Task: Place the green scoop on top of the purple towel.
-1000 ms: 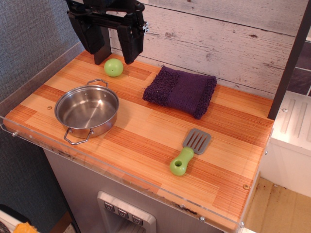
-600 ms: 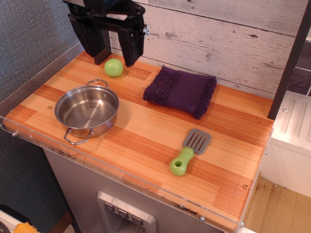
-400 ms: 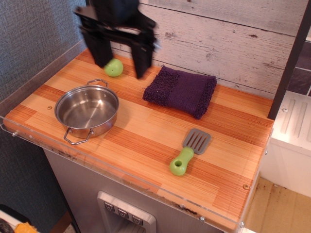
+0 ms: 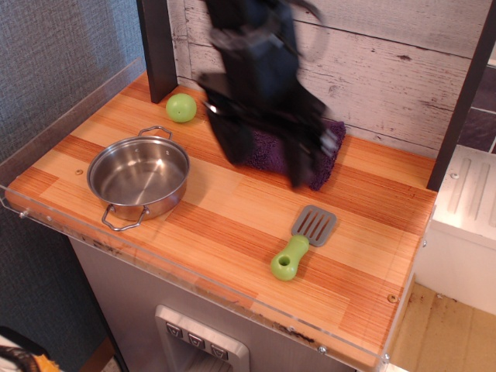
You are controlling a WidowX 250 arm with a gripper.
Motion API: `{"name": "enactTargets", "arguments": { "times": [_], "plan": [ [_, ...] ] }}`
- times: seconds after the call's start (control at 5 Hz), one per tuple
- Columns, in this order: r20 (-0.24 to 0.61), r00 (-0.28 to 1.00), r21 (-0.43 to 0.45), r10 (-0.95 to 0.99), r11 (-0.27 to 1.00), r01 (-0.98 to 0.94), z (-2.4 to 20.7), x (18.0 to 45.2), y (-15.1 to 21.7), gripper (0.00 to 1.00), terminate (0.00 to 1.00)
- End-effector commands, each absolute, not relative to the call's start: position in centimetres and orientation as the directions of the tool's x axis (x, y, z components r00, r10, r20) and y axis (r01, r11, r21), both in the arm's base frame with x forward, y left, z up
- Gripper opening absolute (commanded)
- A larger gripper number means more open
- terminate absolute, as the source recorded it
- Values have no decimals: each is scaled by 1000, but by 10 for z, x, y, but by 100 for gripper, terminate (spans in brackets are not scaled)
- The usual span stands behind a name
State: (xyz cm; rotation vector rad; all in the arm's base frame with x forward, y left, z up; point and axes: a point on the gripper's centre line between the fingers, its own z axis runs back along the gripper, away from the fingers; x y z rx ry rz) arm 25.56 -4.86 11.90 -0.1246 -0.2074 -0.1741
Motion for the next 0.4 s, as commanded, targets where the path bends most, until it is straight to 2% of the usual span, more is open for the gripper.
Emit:
{"name": "enactTargets", "arguments": {
  "times": [0.0, 0.2],
  "plan": [
    [182, 970, -35, -159, 985, 168, 71, 261, -69, 100, 0],
    [174, 973, -6, -152, 988, 156, 54, 265, -72, 100, 0]
  ]
}}
